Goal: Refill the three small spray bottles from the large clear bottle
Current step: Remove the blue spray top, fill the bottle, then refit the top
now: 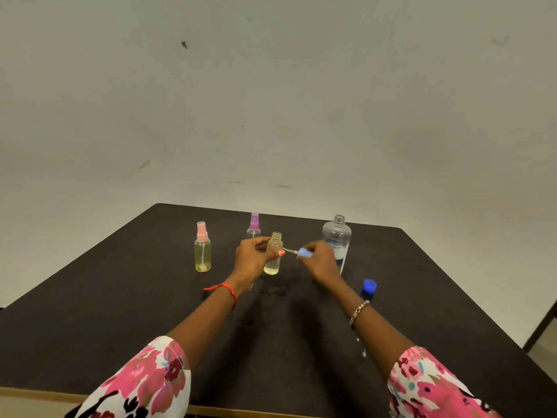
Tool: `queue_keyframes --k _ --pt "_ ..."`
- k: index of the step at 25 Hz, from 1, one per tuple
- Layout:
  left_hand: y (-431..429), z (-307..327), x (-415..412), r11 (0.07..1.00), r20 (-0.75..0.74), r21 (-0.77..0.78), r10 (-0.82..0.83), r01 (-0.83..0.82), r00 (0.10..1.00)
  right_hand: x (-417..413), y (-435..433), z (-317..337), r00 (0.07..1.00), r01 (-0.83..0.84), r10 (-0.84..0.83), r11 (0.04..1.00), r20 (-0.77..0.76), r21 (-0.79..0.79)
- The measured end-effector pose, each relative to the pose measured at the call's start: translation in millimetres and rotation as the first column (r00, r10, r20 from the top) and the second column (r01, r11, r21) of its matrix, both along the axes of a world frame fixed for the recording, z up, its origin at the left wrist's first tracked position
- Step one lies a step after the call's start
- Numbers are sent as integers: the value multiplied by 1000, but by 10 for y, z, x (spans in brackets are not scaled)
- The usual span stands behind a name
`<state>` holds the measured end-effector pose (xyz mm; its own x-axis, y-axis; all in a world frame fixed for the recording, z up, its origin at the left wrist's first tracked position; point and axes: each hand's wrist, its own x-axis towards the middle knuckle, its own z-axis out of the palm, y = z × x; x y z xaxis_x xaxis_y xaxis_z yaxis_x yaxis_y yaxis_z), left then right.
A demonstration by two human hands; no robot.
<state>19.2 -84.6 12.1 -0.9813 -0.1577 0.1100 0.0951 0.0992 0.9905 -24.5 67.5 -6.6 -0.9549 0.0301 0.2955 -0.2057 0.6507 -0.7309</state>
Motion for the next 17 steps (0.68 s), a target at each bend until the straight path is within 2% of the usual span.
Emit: queue_keyframes --k 3,5,8,12,17 --pt "18 26 3 1000 4 9 -2 2 1000 123 77 560 996 -29 2 951 -88 -309" --pt "35 47 23 1000 5 13 -9 9 1000 201 131 843 992 -88 40 903 -121 -420" --pt "69 84 52 1000 9 7 -14 14 1000 299 172 1100 984 -150 94 892 -149 -427" --pt "112 125 83 1000 0 9 -28 28 1000 404 100 1182 977 -201 159 912 -142 -357" --pt "129 160 137 999 -9 -21 -40 40 999 452 66 1277 980 -156 83 882 -180 -444"
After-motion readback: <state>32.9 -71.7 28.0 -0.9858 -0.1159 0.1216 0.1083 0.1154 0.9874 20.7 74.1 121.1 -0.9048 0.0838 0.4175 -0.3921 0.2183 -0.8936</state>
